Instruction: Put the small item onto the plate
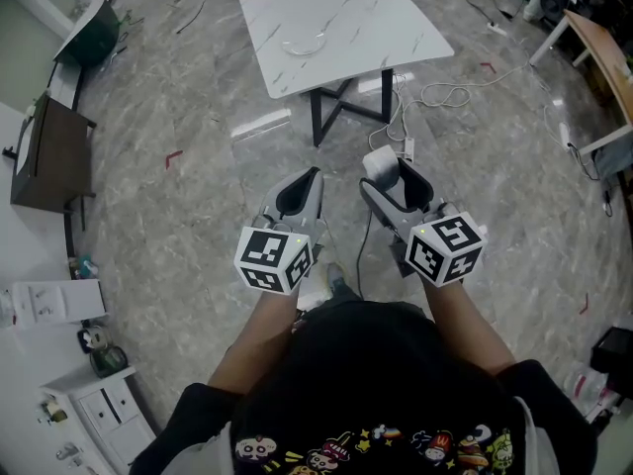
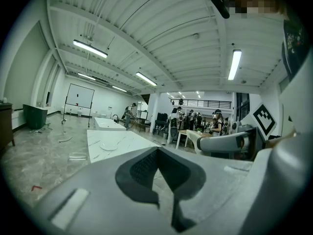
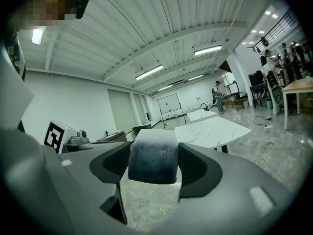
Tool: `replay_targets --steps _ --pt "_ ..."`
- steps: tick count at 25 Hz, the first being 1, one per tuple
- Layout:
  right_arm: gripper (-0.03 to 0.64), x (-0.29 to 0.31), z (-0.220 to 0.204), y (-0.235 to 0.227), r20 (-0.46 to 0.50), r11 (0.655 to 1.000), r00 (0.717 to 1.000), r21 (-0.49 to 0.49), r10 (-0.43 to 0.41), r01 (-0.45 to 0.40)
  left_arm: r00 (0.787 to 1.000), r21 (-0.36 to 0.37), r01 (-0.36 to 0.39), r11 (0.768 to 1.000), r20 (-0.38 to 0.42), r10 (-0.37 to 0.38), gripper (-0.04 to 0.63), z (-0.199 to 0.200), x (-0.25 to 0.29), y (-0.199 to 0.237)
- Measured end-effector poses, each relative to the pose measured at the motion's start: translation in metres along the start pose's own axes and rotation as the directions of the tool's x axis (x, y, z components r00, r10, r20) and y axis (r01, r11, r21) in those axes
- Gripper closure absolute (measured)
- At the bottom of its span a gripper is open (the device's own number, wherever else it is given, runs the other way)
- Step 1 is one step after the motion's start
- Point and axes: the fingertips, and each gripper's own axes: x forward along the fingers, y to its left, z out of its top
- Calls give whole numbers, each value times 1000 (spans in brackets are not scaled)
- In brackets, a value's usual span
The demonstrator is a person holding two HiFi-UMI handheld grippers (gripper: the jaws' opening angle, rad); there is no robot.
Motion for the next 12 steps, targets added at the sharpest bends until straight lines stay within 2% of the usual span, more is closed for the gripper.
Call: replay_targets --steps 12 --pt "284 46 7 3 -10 1000 1000 -1 -20 20 1000 -8 18 1000 -3 -18 595 7 15 47"
